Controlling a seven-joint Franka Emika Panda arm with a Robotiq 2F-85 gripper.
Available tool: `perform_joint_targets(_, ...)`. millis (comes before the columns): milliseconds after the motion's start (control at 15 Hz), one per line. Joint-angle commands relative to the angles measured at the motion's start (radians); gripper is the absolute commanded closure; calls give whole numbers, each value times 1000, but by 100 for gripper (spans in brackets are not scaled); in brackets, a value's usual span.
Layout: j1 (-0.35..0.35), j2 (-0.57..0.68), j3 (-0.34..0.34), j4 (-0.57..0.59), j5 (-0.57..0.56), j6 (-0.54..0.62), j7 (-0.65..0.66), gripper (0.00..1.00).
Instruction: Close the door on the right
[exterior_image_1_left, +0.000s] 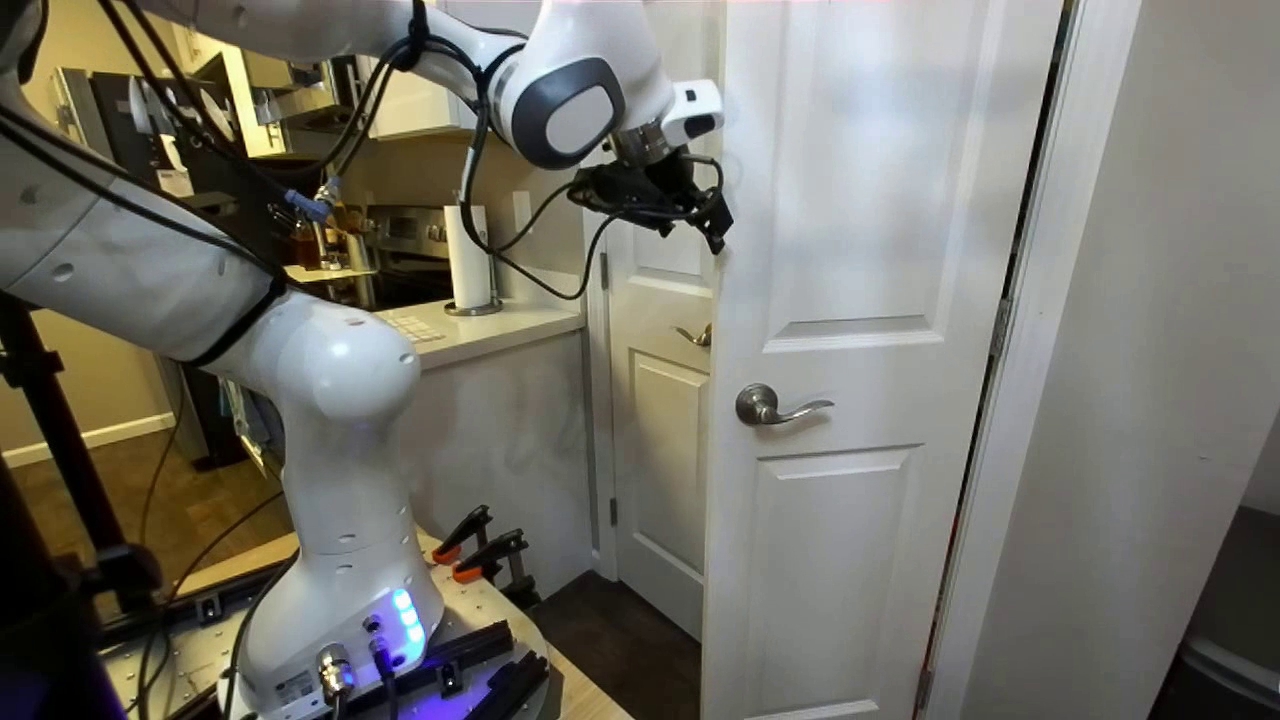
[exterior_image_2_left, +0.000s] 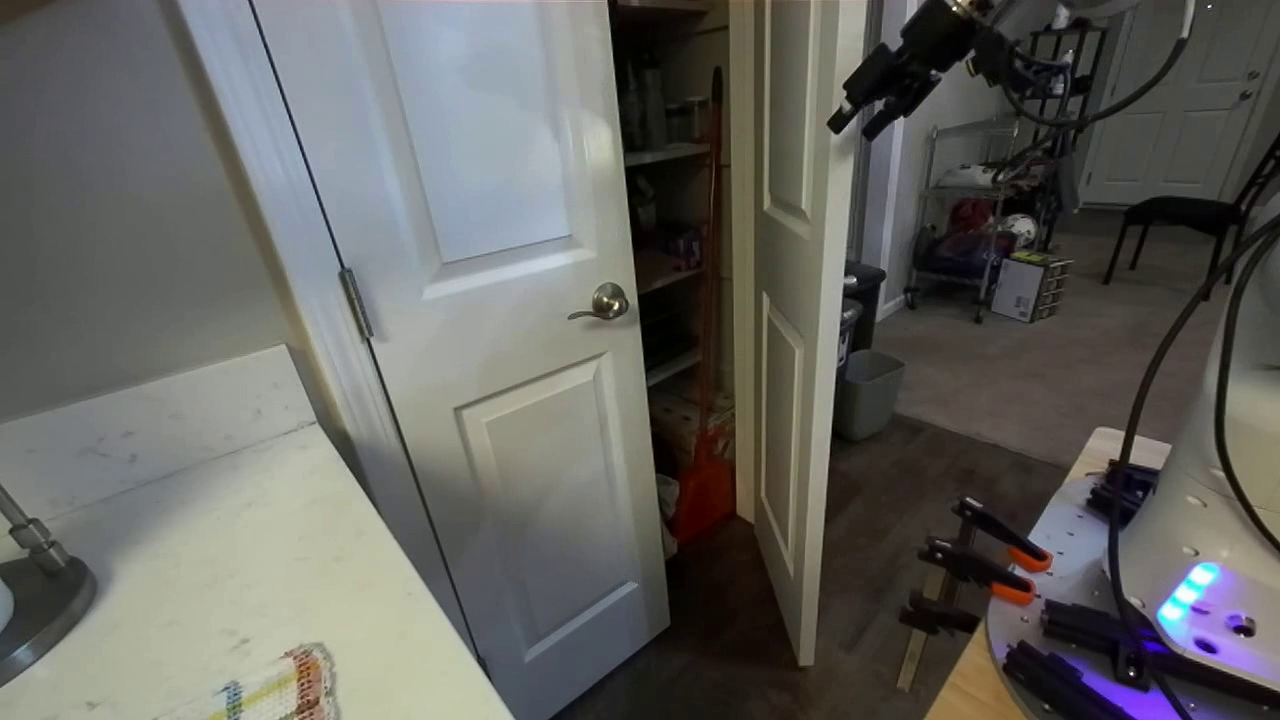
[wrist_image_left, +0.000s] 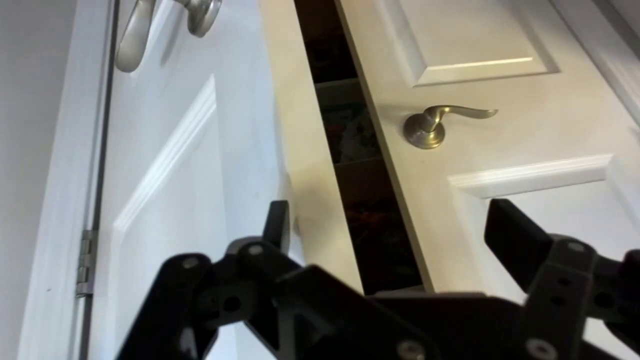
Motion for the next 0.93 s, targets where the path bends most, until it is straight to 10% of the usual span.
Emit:
perform_joint_targets(0, 56, -5, -10, -35, 70, 26, -74, 0)
perform_joint_targets(200, 62, 3, -6, -48, 70, 16, -98, 0)
perform_joint_targets(867, -233, 22, 234, -128, -243, 222, -26, 0)
